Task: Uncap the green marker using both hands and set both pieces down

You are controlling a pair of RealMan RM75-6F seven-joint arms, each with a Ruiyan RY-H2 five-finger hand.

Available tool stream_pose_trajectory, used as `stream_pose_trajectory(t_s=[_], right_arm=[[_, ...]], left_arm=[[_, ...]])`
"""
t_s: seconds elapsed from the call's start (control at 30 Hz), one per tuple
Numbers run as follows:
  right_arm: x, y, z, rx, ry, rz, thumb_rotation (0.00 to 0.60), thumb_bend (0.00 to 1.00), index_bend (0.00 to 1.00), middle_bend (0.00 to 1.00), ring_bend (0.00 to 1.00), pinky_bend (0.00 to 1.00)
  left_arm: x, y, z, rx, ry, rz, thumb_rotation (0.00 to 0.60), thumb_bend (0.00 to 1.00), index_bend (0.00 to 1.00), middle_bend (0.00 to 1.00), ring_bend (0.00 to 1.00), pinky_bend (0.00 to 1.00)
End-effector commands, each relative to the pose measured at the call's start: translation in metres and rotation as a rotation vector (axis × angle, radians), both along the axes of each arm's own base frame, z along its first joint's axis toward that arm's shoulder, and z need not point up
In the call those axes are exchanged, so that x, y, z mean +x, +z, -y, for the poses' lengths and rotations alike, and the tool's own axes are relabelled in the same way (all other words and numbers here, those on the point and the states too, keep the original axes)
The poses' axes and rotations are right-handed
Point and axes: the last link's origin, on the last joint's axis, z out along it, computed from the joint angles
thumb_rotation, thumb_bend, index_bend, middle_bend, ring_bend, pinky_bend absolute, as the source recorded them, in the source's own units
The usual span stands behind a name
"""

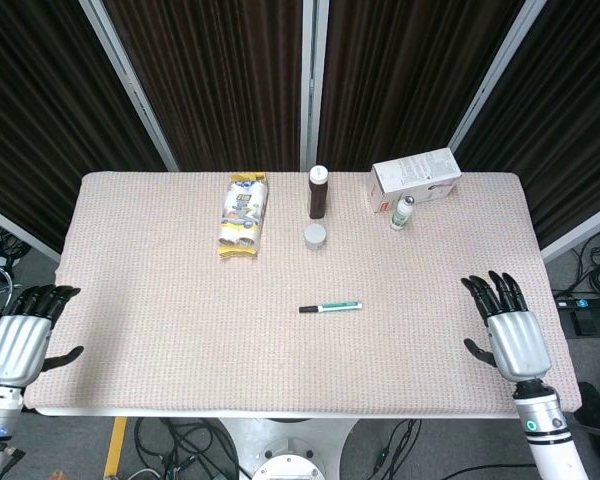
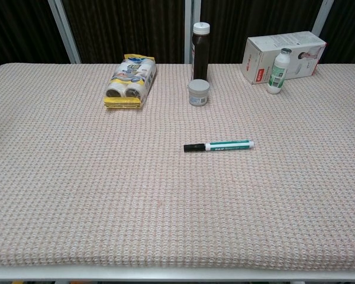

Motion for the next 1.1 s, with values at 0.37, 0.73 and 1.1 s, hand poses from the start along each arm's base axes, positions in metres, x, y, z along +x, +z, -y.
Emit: stream_pose_trajectory(t_s=[0.37, 0.73, 1.1], right_arm=[[0.085, -0.066, 0.074, 0.189, 0.127, -0.174, 0.600, 0.09, 0.33, 0.33, 0.53, 0.68], [0.098, -0.121, 0.093, 0.258, 0.024, -0.295, 0.600, 0.10, 0.41, 0.38, 0.64, 0.80], [0.109, -0.157, 0.100, 0.261, -0.060, -0.272, 0.600, 0.12, 0.49, 0.42, 0.40, 0.47]], left_arm=[[-0.007, -0.002, 0.002, -0.014, 0.025, 0.010, 0.600, 0.06, 0.19, 0.20, 0.14, 0.16], [-0.017, -0.004, 0.000, -0.050, 0.045, 0.020, 0.600, 0.06, 0.19, 0.20, 0.14, 0.17], [-0.025, -0.009, -0.001, -0.082, 0.054, 0.023, 0.600, 0.06, 0.19, 0.20, 0.14, 0.17]])
